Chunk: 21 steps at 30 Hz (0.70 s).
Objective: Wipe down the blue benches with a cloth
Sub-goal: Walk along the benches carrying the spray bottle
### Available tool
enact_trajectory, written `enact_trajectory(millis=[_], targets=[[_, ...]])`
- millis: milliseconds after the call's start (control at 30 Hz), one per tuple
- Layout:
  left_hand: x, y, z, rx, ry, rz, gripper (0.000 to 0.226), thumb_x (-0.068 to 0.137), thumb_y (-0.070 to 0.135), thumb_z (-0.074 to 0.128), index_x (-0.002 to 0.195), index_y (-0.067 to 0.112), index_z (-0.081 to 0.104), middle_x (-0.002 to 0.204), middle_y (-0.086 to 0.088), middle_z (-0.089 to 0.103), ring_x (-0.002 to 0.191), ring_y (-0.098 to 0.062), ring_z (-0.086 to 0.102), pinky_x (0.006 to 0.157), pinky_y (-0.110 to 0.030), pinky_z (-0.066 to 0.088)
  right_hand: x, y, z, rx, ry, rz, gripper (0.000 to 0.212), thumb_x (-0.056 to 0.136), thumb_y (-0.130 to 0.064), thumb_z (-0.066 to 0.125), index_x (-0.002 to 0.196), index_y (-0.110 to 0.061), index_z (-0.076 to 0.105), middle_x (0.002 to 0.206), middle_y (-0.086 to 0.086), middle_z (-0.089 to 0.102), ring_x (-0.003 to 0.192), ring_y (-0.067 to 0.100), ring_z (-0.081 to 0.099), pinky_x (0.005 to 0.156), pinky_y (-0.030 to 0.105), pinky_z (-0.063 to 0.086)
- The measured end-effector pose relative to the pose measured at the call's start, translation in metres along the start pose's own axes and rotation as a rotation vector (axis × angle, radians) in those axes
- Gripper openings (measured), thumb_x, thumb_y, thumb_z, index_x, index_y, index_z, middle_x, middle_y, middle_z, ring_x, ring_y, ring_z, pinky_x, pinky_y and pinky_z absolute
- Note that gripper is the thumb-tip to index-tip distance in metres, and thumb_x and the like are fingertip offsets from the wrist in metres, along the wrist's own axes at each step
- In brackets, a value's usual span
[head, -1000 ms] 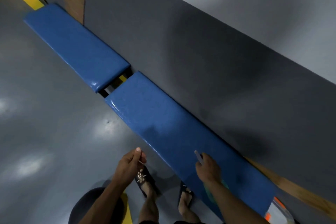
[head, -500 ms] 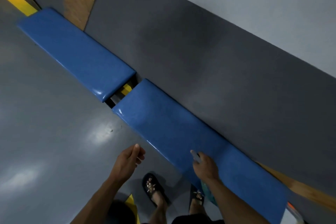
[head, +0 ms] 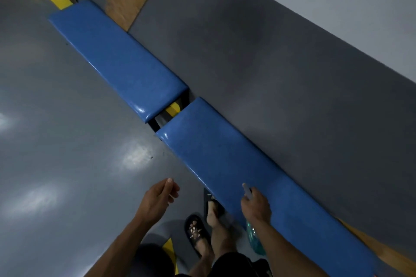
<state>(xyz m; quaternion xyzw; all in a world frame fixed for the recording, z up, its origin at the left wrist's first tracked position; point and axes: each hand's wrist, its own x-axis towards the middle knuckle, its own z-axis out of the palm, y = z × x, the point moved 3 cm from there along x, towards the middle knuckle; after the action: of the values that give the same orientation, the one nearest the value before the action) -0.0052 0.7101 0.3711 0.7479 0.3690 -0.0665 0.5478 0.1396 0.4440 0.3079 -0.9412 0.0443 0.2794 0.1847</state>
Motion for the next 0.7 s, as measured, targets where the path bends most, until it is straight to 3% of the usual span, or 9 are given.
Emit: enact_trajectory(millis=[233,433,500,600,700], targets=[[0.035,0.027,-0.017,0.066,0.006,-0.003,0.045,0.102,0.042,0.033,0.087,0.021,0.069,0.081,-0.004,0.071,0.073,-0.013,0.066,0.069,-0.03,0.054,0.068,-0.017,-0.044,0.082,0.059,0.057,0.008,0.088,-0.017,0.052,0.09,-0.016,0.06,0.077,-0.003,0.058,0.063,0.014,0.052,0.058,0.029,0.04],[0.075,0.049,-0.022,0.07,-0.013,-0.019,0.046,0.101,0.044,0.033,0.088,0.02,0.069,0.082,-0.003,0.071,0.075,-0.017,0.066,0.069,-0.032,0.054,0.085,-0.04,-0.043,0.002,-0.011,-0.061,0.007,0.088,-0.021,0.053,0.082,-0.018,0.053,0.076,-0.003,0.057,0.064,0.014,0.053,0.06,0.032,0.045],[0.086,0.053,-0.022,0.077,-0.02,-0.033,0.046,0.101,0.046,0.033,0.088,0.021,0.069,0.082,-0.003,0.071,0.076,-0.017,0.066,0.069,-0.032,0.054,0.082,-0.049,-0.031,-0.034,-0.095,-0.166,0.006,0.088,-0.022,0.052,0.09,-0.018,0.057,0.083,-0.003,0.06,0.069,0.016,0.053,0.063,0.031,0.043],[0.101,0.057,-0.024,0.082,-0.006,-0.049,0.045,0.101,0.046,0.033,0.089,0.022,0.069,0.084,-0.001,0.071,0.077,-0.016,0.067,0.07,-0.032,0.055,0.073,-0.064,-0.006,-0.097,-0.218,-0.32,0.026,0.088,-0.021,0.052,0.112,-0.02,0.061,0.103,-0.003,0.064,0.088,0.018,0.059,0.074,0.03,0.047],[0.11,0.059,-0.029,0.055,0.037,-0.047,0.041,0.102,0.045,0.033,0.096,0.025,0.069,0.091,0.003,0.072,0.085,-0.014,0.067,0.075,-0.031,0.054,0.065,-0.085,0.01,-0.188,-0.273,-0.349,0.016,0.086,-0.025,0.052,0.101,-0.021,0.055,0.107,0.002,0.065,0.098,0.024,0.061,0.08,0.032,0.046]])
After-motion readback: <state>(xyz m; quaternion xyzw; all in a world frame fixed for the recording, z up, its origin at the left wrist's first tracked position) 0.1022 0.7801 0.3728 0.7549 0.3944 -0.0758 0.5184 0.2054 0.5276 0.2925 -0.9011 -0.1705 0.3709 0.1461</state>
